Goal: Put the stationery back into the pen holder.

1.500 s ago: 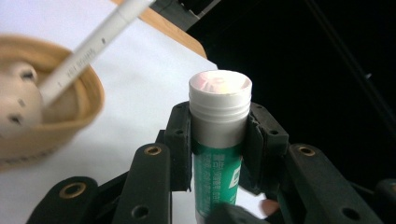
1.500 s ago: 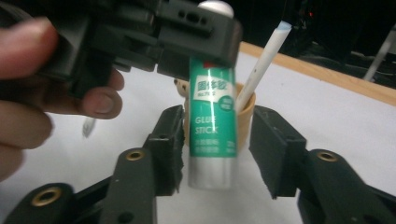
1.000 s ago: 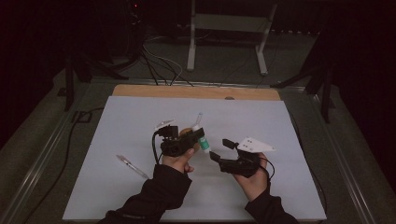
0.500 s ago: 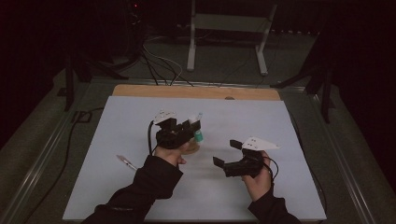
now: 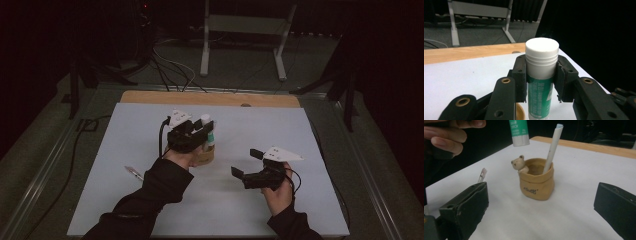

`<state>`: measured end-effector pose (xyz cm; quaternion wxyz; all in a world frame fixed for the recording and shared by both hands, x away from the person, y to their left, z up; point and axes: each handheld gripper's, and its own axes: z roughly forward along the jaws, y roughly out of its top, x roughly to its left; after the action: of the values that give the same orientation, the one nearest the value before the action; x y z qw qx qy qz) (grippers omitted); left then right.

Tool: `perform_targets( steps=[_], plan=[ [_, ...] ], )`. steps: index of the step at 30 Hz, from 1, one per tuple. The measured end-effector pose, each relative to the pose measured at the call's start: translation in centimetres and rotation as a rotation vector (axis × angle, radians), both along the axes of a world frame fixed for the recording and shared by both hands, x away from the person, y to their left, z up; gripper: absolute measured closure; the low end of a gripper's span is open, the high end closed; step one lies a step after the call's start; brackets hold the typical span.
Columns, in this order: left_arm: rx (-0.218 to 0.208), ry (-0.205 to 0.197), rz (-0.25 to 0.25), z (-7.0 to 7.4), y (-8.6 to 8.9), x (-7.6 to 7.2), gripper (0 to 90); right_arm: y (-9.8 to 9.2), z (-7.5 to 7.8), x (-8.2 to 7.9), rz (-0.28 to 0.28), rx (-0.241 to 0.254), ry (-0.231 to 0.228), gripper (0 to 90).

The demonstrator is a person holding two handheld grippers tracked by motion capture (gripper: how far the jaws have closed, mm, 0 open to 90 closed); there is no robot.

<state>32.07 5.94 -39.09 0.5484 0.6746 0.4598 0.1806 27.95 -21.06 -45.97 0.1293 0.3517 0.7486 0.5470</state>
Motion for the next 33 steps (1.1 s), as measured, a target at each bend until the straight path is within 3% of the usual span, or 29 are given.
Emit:
perform_targets(
  steps=[6, 12, 21, 27, 33],
  plan=[
    [0.021, -0.019, 0.001, -0.8, 0.3, 0.8, 66.9, 0.0, 0.2, 0.0, 0.011, 0.008, -0.009, 0.0],
    [0.017, -0.029, 0.000, -2.4, 0.3, 1.3, 67.0, -0.1, 0.1, 0.0, 0.011, 0.016, -0.007, 0.0],
    [0.077, -0.105, -0.057, -4.2, -0.6, 1.8, 66.9, 0.0, 0.1, 0.1, 0.022, 0.024, 0.002, 0.0],
    [0.089, -0.102, -0.058, -5.0, -0.8, 2.0, 66.9, 0.0, 0.0, 0.1, 0.026, 0.022, 0.009, 0.0],
    [0.135, -0.107, -0.060, -5.8, -0.9, 2.2, 66.8, 0.1, -0.1, 0.1, 0.032, 0.025, 0.015, 0.0]
  ],
)
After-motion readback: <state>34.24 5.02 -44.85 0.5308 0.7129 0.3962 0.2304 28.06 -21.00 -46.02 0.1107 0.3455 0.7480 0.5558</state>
